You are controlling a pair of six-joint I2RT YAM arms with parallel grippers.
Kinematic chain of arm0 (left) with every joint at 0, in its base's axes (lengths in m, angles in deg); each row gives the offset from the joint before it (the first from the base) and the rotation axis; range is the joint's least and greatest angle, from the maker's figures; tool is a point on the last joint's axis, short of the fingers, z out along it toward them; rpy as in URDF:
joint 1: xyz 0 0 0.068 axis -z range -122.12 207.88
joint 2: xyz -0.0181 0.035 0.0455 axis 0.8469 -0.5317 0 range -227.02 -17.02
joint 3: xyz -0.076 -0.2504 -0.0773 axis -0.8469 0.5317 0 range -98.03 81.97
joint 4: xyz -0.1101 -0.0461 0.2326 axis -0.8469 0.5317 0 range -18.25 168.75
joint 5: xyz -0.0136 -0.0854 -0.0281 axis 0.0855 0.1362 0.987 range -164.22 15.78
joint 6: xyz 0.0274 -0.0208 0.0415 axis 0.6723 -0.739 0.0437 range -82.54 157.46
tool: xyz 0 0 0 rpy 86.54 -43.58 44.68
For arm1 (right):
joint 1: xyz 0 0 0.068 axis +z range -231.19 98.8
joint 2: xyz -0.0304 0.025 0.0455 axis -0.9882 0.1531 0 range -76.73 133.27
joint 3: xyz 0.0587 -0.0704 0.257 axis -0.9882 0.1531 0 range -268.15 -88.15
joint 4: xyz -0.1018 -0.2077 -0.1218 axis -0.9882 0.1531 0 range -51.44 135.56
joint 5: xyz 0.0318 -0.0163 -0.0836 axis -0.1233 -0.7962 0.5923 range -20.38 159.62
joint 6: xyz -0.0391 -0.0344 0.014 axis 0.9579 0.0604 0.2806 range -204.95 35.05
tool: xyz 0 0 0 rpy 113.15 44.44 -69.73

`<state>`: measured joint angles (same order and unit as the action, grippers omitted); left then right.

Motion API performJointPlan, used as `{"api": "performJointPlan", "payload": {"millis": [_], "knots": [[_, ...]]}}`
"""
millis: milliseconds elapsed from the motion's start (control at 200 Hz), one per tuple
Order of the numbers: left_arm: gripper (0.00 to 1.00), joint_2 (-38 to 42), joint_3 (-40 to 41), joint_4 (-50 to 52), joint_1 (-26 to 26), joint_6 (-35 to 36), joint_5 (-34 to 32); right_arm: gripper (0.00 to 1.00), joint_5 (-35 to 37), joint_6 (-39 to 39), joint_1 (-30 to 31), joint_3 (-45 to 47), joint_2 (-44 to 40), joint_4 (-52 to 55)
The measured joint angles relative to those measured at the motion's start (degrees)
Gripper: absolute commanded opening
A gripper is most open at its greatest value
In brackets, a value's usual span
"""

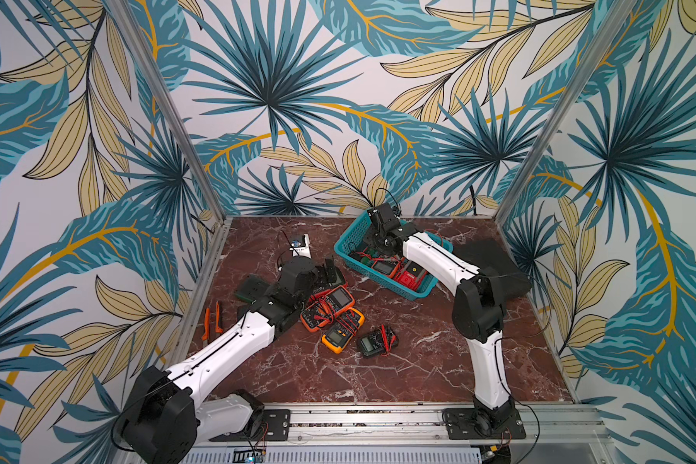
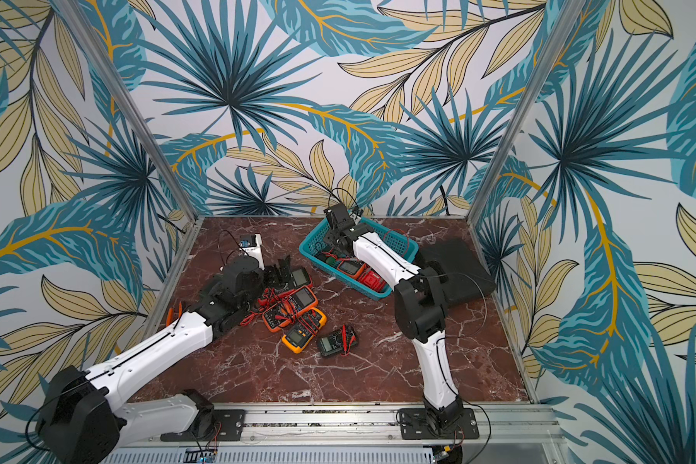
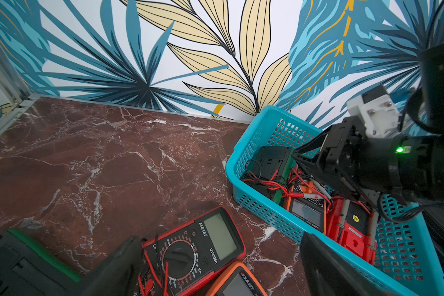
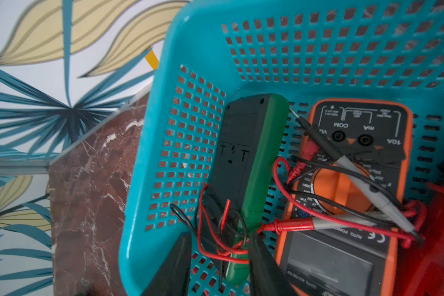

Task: Put the multimeter into the basket
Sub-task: Place the multimeter in the basket, then pick up the multimeter from the center of the board.

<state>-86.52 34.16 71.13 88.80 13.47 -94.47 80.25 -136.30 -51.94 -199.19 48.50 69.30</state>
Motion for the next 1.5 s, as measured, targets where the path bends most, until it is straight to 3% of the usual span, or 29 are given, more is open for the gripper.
{"api": "performJointPlan", "payload": {"millis": [381, 872, 1232, 1498], "knots": [[1.00, -1.14, 0.00, 0.00, 0.00, -0.70, -0.11, 0.26, -3.17, 1.07, -0.02, 1.40, 4.26, -0.39], [1.00, -1.42, 0.00, 0.00, 0.00, -1.42, 0.46, 0.24, -2.97, 2.01, -0.02, 7.06, 4.26, -1.73], [1.00, -1.62, 0.00, 0.04, 0.00, -1.46, 0.57, 0.38, -4.50, 6.49, -0.11, 6.23, 2.43, 1.07], [1.00, 0.17, 0.48, 2.05, 0.00, 0.00, 3.69, 0.45, -4.72, 10.93, 0.00, 7.08, -6.75, 4.94]]}}
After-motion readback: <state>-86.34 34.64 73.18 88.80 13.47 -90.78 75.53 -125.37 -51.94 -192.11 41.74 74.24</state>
